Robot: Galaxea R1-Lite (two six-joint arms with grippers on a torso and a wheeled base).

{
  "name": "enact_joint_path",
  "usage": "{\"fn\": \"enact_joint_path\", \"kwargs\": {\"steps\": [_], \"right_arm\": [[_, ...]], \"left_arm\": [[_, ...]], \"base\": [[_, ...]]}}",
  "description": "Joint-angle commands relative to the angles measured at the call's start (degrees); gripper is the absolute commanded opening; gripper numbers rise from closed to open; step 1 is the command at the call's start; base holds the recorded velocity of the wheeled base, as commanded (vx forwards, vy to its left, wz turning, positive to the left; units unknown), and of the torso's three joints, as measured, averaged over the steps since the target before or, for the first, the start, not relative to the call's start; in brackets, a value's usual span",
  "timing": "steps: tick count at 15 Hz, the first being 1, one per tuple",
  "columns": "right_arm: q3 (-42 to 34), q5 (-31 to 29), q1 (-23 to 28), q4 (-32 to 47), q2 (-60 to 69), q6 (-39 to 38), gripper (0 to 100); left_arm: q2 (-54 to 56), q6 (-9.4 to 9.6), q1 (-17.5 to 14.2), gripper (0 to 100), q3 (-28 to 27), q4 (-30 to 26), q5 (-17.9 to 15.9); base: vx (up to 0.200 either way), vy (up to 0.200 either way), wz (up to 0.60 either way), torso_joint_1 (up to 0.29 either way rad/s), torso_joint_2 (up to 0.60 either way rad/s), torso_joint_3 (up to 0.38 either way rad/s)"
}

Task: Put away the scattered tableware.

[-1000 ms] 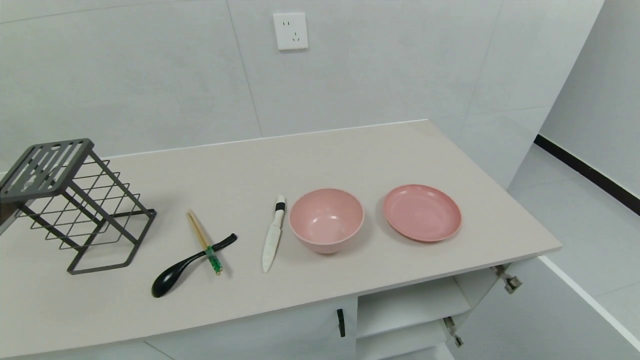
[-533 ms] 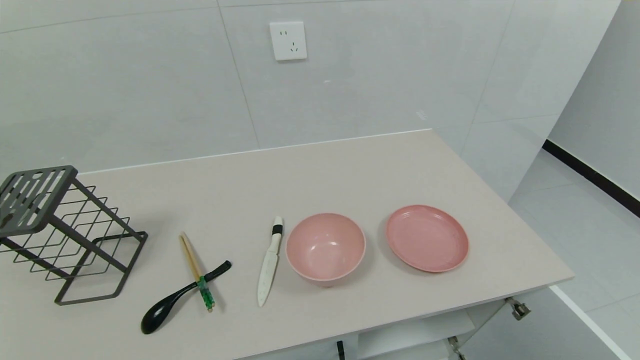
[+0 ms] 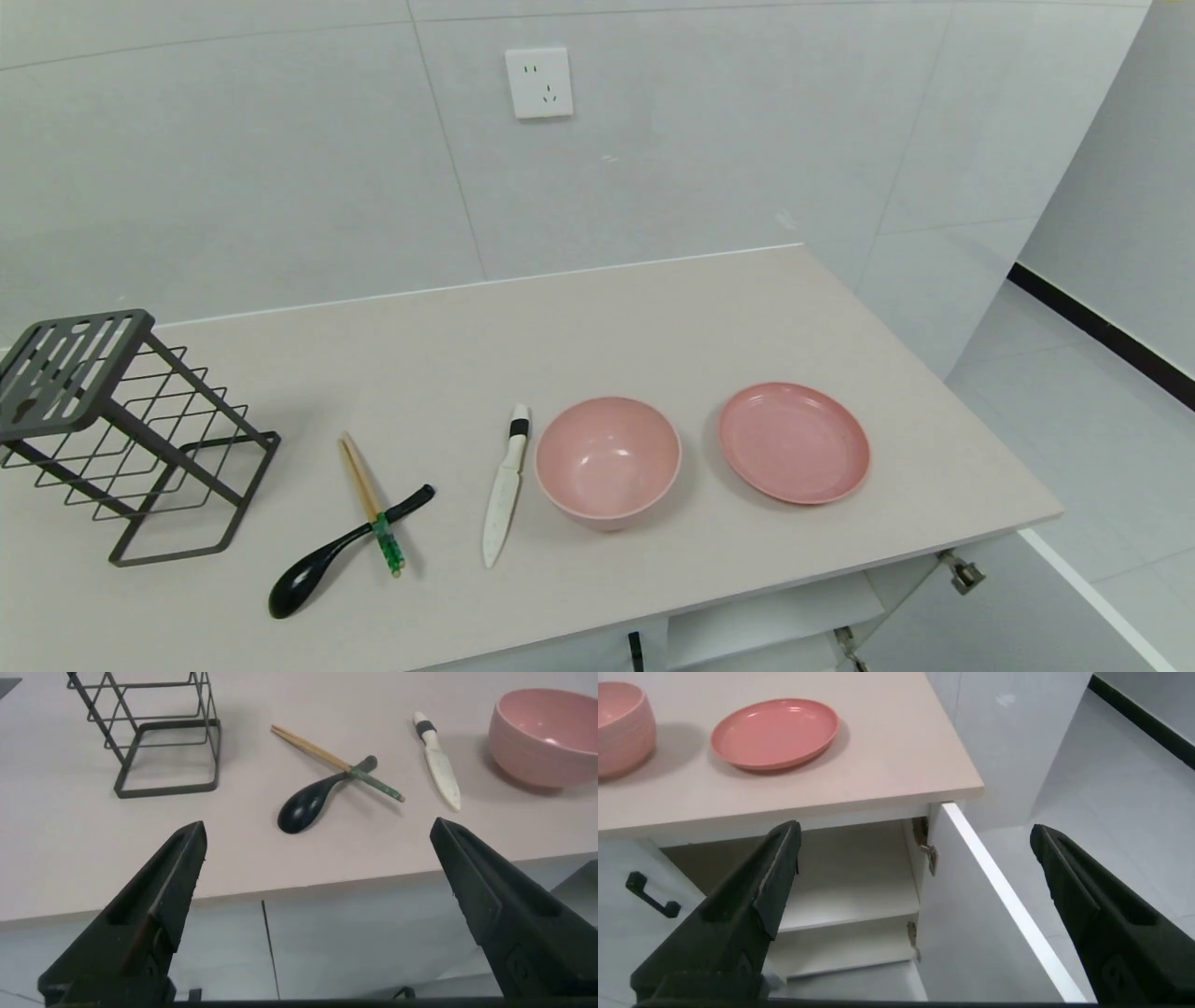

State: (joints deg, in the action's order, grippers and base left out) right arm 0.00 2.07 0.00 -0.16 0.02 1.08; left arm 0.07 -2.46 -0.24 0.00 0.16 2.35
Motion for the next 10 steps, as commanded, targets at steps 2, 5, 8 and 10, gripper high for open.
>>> {"fn": "enact_joint_path", "kwargs": {"steps": [2, 5, 8, 10], "right_arm": [[0.0, 0.1, 0.0, 0.0, 0.0, 0.2, 100], [0.0, 0.2, 0.0, 0.0, 0.0, 0.1, 100], [0.0, -0.1, 0.0, 0.0, 0.0, 0.0, 100], [0.0, 0.0, 0.0, 0.0, 0.0, 0.1, 100]], "left_arm": [[-0.1, 0.0, 0.0, 100, 0.0, 0.0, 0.0], [-0.1, 0.0, 0.0, 100, 0.0, 0.0, 0.0], [-0.1, 0.0, 0.0, 100, 0.0, 0.0, 0.0], [-0.1, 0.0, 0.0, 100, 0.0, 0.0, 0.0]], "base": [[0.0, 0.0, 0.0, 0.0, 0.0, 0.0], [0.0, 0.0, 0.0, 0.0, 0.0, 0.0], [0.0, 0.0, 0.0, 0.0, 0.0, 0.0], [0.0, 0.0, 0.0, 0.062, -0.11, -0.055]]}}
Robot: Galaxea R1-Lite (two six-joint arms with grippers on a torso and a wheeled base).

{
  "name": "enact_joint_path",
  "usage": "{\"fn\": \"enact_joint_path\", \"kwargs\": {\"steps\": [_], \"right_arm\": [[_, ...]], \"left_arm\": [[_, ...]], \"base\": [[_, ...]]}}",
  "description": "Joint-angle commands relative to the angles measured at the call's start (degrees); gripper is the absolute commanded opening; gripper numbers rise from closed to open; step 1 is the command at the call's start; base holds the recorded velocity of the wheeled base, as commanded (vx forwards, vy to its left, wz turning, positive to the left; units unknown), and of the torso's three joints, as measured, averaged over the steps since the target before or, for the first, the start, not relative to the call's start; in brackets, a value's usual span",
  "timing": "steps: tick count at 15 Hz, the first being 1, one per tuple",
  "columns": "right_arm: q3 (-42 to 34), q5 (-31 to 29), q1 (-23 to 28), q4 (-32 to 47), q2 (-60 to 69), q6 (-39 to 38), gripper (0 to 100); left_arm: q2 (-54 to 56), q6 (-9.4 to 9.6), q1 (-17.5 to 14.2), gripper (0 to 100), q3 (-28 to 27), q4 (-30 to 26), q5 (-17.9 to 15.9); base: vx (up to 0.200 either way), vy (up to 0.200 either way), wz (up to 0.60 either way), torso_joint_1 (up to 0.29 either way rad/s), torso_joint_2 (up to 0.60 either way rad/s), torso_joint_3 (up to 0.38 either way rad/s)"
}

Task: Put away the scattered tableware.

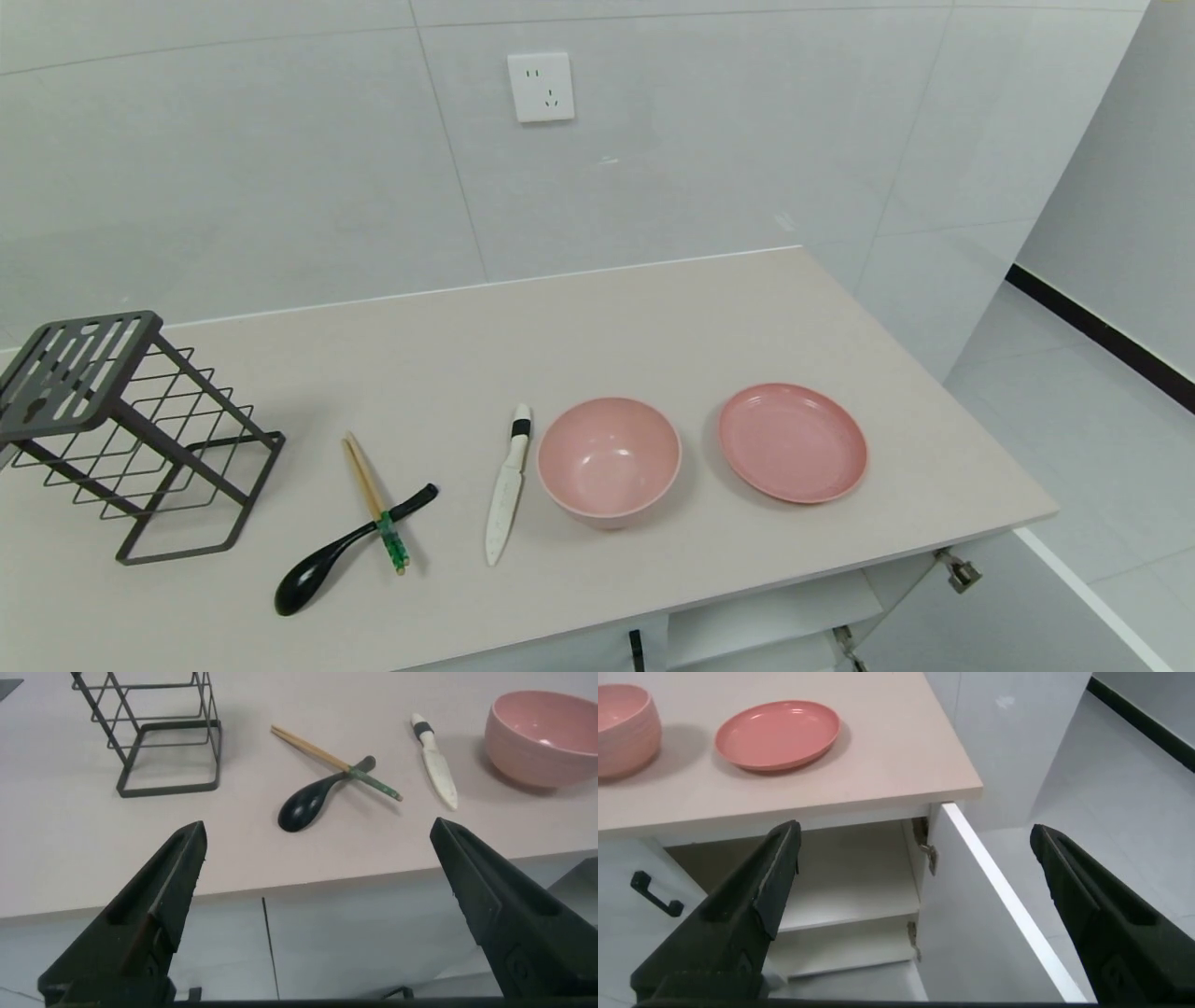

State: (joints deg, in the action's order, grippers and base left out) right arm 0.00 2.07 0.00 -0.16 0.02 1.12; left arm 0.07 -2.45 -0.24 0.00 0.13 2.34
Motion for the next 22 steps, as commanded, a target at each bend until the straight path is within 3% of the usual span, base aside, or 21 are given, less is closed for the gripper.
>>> {"fn": "enact_joint_path", "kwargs": {"steps": [1, 6, 9, 10, 11, 13, 17, 22], "right_arm": [[0.0, 0.0, 0.0, 0.0, 0.0, 0.1, 100], [0.0, 0.9, 0.2, -0.5, 0.0, 0.4, 100], [0.0, 2.1, 0.1, -7.5, 0.0, 1.2, 100], [0.4, 9.1, -0.4, -7.0, -2.6, 0.9, 100], [0.7, 13.9, -0.4, -6.5, -6.4, -0.2, 100], [3.7, 17.4, -0.5, -6.6, -17.4, -0.9, 100], [12.0, 17.6, -0.5, -7.7, -36.3, -0.8, 100], [14.5, 21.2, -0.9, -23.8, -58.3, 0.7, 100]], "left_arm": [[-0.1, -0.01, 0.0, 100, 0.0, 0.0, -0.1], [-0.1, -0.19, 0.0, 100, 0.0, 0.0, 0.0], [-0.1, -0.19, 0.0, 100, 0.0, 0.0, 0.0], [-0.1, -0.1, 0.0, 100, 0.0, 0.0, 0.0], [-0.1, -0.1, 0.0, 100, 0.0, 0.0, 0.0], [-0.1, -0.19, 0.0, 100, 0.0, 0.0, 0.0], [-0.1, -0.19, 0.0, 100, 0.0, 0.0, 0.0], [-0.1, -0.1, 0.0, 100, 0.0, 0.0, -0.1]], "base": [[0.0, 0.0, 0.0, 0.207, -0.4, -0.183], [0.0, 0.0, 0.0, 0.127, -0.25, -0.118], [0.0, 0.0, 0.0, 0.0, 0.0, 0.0], [0.0, 0.0, 0.0, 0.0, 0.0, 0.0], [0.0, 0.0, 0.0, 0.0, 0.0, 0.0], [0.0, 0.0, 0.0, 0.0, 0.0, 0.0], [0.0, 0.0, 0.0, 0.0, 0.0, 0.0], [0.0, 0.0, 0.0, 0.0, 0.0, 0.0]]}}
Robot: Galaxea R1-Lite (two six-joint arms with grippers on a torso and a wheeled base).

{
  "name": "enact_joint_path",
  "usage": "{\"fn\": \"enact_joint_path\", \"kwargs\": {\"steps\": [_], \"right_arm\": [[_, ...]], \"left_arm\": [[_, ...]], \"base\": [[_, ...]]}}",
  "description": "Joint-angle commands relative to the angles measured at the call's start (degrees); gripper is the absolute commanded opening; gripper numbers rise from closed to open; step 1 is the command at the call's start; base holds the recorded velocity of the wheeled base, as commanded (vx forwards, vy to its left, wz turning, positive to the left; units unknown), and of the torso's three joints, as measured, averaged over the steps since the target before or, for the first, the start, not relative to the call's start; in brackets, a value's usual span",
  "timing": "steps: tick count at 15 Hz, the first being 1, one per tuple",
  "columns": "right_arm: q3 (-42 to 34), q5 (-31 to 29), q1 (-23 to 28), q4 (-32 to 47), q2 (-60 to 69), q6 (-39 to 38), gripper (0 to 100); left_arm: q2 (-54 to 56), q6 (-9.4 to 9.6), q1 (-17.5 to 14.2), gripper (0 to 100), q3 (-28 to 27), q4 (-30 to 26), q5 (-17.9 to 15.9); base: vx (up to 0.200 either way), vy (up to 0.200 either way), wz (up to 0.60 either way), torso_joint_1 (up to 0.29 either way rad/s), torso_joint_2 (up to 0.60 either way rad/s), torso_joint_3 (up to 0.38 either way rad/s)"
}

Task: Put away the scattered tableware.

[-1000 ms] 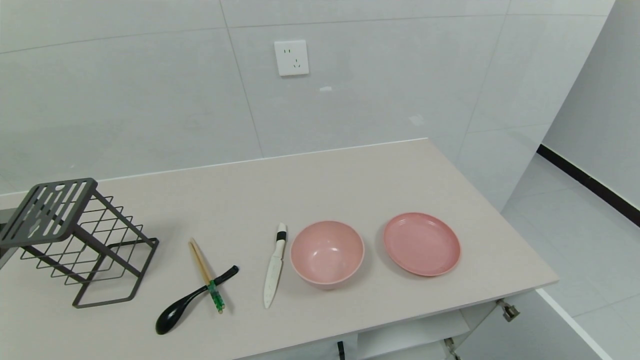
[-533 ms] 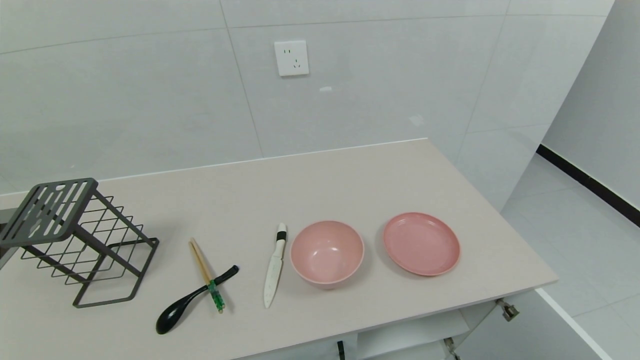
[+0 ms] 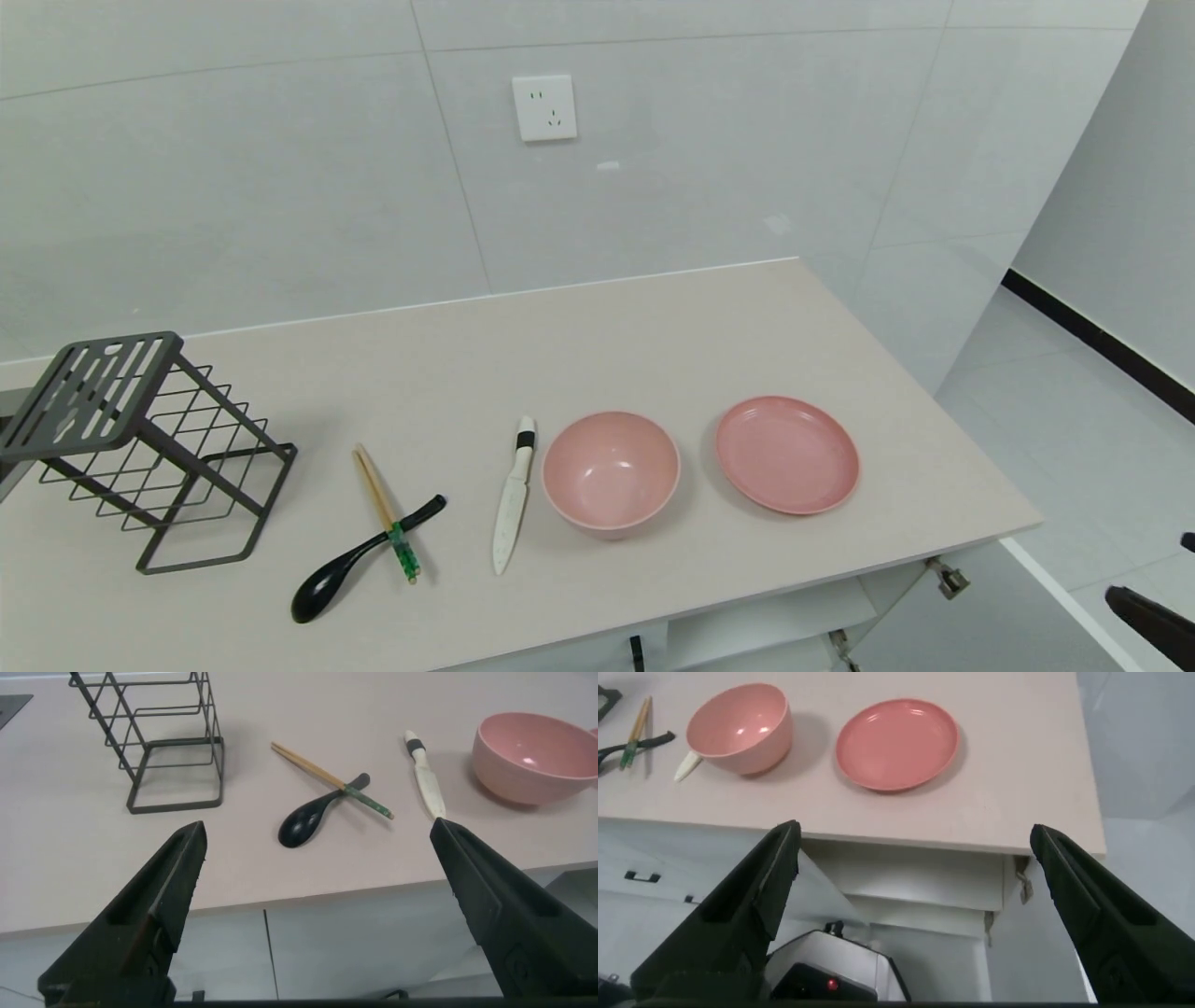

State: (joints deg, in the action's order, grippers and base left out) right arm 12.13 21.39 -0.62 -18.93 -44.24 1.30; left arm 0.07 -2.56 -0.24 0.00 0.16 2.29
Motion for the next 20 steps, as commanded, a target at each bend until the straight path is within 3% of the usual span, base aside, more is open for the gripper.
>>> {"fn": "enact_joint_path", "kwargs": {"steps": [1, 6, 10, 15, 20], "right_arm": [[3.2, 2.3, -0.7, -5.4, -16.1, 1.0, 100], [9.1, 2.2, -4.4, -5.3, -25.6, 2.4, 100], [18.5, -0.4, -7.1, -5.1, -34.9, 2.3, 100], [22.0, -1.2, -8.7, -6.0, -43.7, -1.1, 100], [23.6, -1.5, -8.7, -18.0, -55.8, -4.1, 100]], "left_arm": [[-0.1, 0.01, 0.0, 100, 0.0, 0.0, 0.0], [-0.1, 0.1, 0.0, 100, 0.0, 0.0, 0.0], [-0.1, 0.1, 0.0, 100, 0.0, 0.0, 0.0], [-0.1, 0.19, 0.0, 100, 0.0, 0.0, -0.1], [-0.1, 0.27, 0.0, 100, 0.0, 0.0, -0.2]], "base": [[0.0, 0.0, 0.0, 0.0, 0.0, 0.0], [0.0, 0.0, 0.0, 0.0, 0.0, 0.0], [0.0, 0.0, 0.0, 0.0, 0.0, 0.0], [0.0, 0.0, 0.0, 0.0, 0.0, 0.0], [0.0, 0.0, 0.0, 0.0, 0.0, 0.0]]}}
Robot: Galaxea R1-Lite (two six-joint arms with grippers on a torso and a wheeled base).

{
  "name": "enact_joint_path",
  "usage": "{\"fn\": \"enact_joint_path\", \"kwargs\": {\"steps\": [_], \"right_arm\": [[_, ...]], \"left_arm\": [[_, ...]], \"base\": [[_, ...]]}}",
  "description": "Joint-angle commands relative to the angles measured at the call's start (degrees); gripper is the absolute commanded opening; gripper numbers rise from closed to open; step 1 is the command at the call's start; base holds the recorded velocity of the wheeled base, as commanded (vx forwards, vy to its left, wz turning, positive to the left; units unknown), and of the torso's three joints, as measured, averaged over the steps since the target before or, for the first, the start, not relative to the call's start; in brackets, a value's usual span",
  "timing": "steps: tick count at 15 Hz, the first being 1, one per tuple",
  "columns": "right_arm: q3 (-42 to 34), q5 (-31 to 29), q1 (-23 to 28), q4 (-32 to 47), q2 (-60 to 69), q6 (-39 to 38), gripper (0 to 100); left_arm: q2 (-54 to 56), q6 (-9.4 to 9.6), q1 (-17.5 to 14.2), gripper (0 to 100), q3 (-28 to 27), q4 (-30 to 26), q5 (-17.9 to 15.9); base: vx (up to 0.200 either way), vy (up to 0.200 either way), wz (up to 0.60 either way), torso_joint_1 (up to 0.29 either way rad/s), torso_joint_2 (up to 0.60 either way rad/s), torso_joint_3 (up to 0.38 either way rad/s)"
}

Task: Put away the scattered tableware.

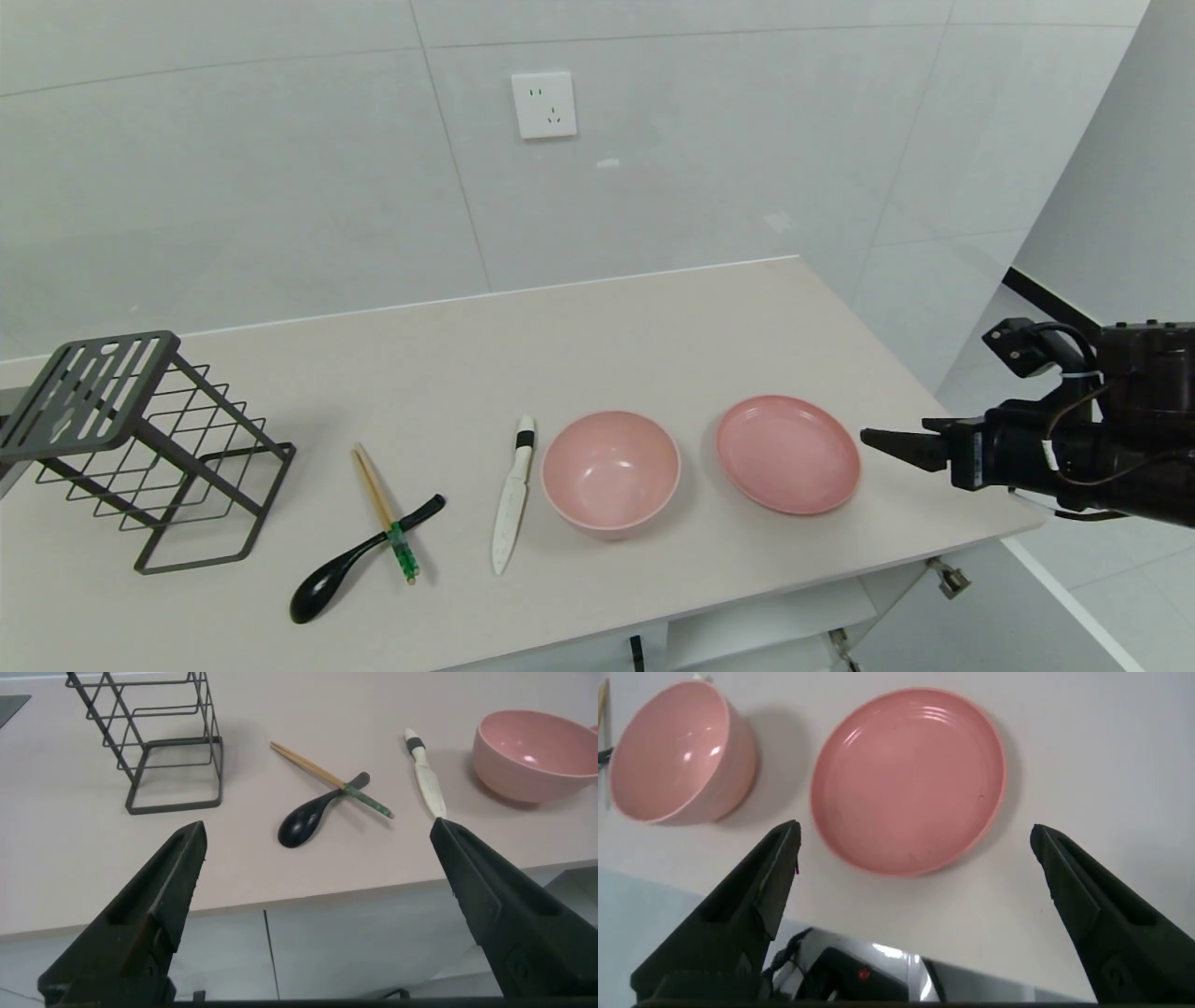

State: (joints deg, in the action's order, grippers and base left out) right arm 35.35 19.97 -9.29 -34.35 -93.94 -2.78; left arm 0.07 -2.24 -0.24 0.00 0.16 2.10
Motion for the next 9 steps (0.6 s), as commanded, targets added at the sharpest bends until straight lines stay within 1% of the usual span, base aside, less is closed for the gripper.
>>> {"fn": "enact_joint_path", "kwargs": {"steps": [1, 4, 9], "right_arm": [[0.2, -0.5, 0.0, -5.0, -8.3, 0.0, 100], [0.5, -0.9, 0.1, -11.3, -13.5, 0.1, 100], [3.5, -1.0, 0.1, -12.1, -17.4, 0.3, 100]], "left_arm": [[-0.1, -0.04, 0.0, 100, 0.0, 0.0, 0.0], [-0.1, -0.04, 0.0, 100, 0.0, 0.0, 0.0], [-0.1, -0.04, 0.0, 100, 0.0, 0.0, 0.0]], "base": [[0.0, 0.0, 0.0, 0.0, 0.0, 0.0], [0.0, 0.0, 0.0, 0.0, 0.0, 0.0], [0.0, 0.0, 0.0, 0.0, 0.0, 0.0]]}}
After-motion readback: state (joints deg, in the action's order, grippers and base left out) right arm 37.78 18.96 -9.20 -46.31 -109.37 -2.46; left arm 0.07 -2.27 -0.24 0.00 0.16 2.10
